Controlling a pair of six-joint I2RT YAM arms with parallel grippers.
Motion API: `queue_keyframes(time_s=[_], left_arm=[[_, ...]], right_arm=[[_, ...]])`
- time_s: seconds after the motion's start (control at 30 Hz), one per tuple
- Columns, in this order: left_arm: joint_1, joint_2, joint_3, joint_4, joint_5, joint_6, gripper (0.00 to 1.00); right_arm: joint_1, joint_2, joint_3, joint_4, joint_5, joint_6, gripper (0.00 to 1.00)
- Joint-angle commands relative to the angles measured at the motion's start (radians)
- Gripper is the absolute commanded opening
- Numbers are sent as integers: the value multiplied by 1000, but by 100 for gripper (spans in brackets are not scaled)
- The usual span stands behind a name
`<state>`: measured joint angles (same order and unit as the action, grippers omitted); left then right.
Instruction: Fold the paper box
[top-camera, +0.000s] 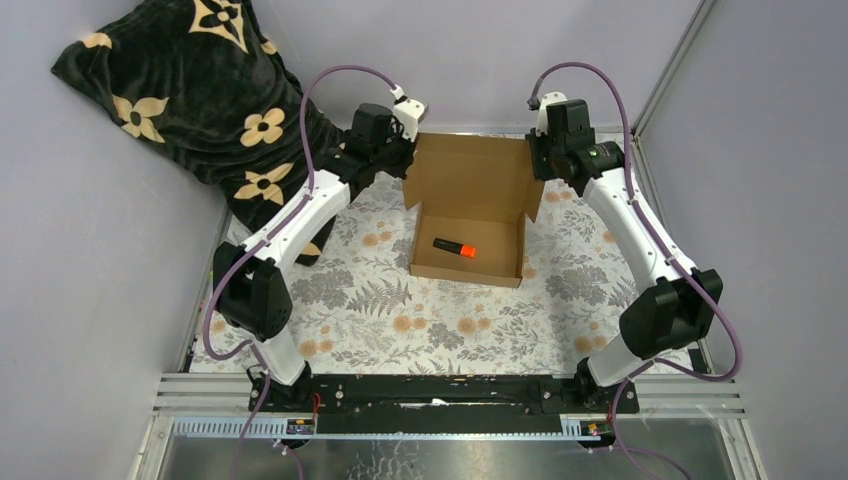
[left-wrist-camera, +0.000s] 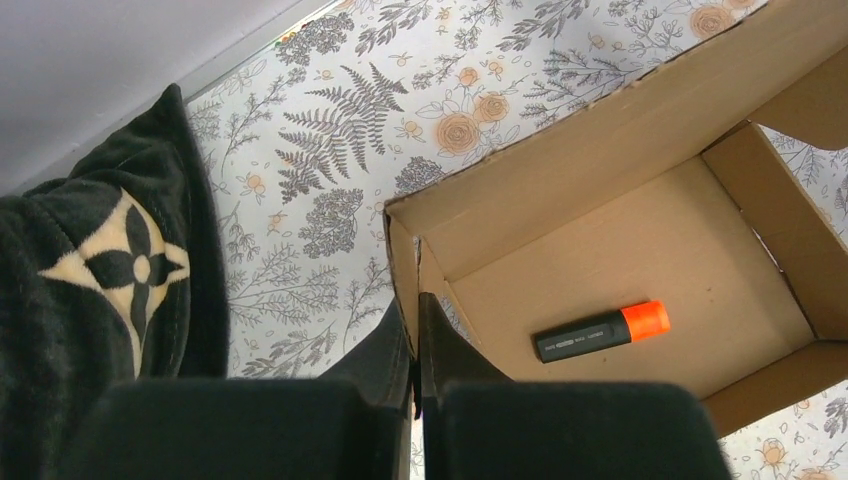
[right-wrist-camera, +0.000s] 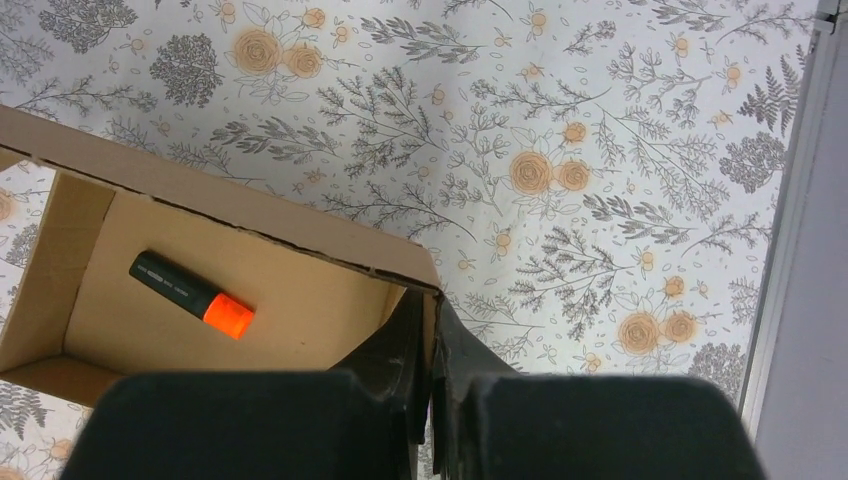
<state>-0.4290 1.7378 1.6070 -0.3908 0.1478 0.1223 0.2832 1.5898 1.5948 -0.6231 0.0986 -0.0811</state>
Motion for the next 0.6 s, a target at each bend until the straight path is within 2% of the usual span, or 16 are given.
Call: queue_keyframes(time_s=[0.0,0.33,0.57], left_arm=[[-56,-29,-27,5,-33,-55,2],[-144,-34,-22,-13,-156,-117,2],[-160,-26,4,-20,-208,-196,2]], right_arm=[[58,-77,-13,58,49,72,0],[99,-118,-110,137,96,187,0],[100,-135,-157,185,77,225,0]])
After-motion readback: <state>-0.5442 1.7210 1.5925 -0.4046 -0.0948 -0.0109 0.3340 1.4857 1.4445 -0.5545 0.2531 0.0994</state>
